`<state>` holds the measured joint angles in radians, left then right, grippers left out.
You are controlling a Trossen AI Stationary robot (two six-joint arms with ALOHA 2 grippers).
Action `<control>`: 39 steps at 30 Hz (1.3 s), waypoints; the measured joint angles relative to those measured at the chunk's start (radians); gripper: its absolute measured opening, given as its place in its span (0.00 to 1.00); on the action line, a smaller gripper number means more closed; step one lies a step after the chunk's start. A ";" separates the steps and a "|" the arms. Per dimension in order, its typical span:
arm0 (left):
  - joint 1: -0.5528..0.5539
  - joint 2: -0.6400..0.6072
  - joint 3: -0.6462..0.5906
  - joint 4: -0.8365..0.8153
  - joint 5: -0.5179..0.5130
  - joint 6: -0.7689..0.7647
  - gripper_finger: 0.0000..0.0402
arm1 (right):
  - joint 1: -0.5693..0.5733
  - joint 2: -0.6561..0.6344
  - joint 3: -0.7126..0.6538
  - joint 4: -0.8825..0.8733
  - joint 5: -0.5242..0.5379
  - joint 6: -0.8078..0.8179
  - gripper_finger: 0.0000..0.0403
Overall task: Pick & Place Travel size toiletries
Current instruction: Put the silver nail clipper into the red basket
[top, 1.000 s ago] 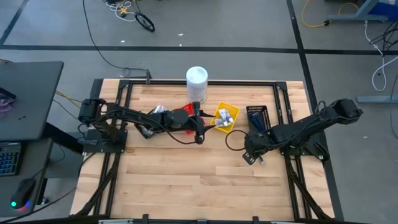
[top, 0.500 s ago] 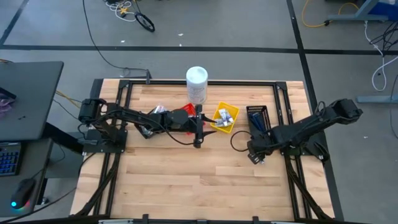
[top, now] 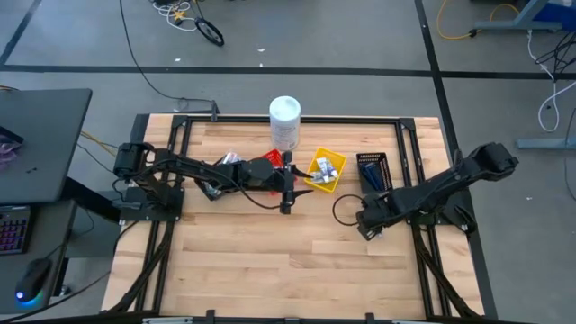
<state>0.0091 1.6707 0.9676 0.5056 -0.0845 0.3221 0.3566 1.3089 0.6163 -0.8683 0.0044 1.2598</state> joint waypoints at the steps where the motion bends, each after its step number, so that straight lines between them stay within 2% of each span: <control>1: 0.000 0.000 0.000 -0.004 0.000 -0.014 0.47 | 0.005 0.013 0.000 0.006 -0.002 0.000 0.34; 5: 0.000 0.000 0.000 -0.018 0.001 -0.081 0.47 | 0.022 0.055 0.000 0.055 0.048 0.015 0.33; 8: -0.003 0.000 0.000 -0.040 0.000 -0.128 0.47 | 0.024 0.083 0.000 0.072 0.047 0.017 0.32; 15: -0.019 0.000 0.000 -0.054 0.000 -0.242 0.47 | 0.025 0.123 0.005 0.088 0.062 0.016 0.18; 18: -0.029 0.000 0.000 -0.054 0.000 -0.276 0.47 | 0.025 0.114 0.015 0.114 0.064 -0.051 0.15; 20: -0.035 0.000 0.000 -0.055 0.000 -0.284 0.47 | 0.024 0.111 0.053 0.202 0.086 -0.112 0.15; 22: -0.041 0.000 0.000 -0.066 0.000 -0.284 0.47 | 0.024 0.090 0.100 0.258 0.148 -0.169 0.15; 25: -0.048 0.000 0.000 -0.085 0.000 -0.285 0.47 | 0.024 0.085 0.139 0.334 0.256 -0.340 0.15; 30: -0.061 0.000 0.000 -0.125 0.000 -0.327 0.47 | 0.011 0.071 0.191 0.472 0.575 -0.621 0.14; 32: -0.068 0.000 0.000 -0.136 0.000 -0.339 0.47 | -0.016 0.073 0.189 0.567 0.645 -0.737 0.14; 34: -0.075 0.000 -0.001 -0.137 0.000 -0.341 0.47 | -0.053 0.070 0.192 0.667 0.646 -0.832 0.14; 39: -0.083 0.000 -0.001 -0.145 -0.002 -0.318 0.47 | -0.149 0.071 0.160 0.916 0.438 -1.055 0.14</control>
<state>-0.0738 1.6711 0.9668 0.3602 -0.0861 0.0038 0.2074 1.3800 0.7764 0.0473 0.4421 0.2044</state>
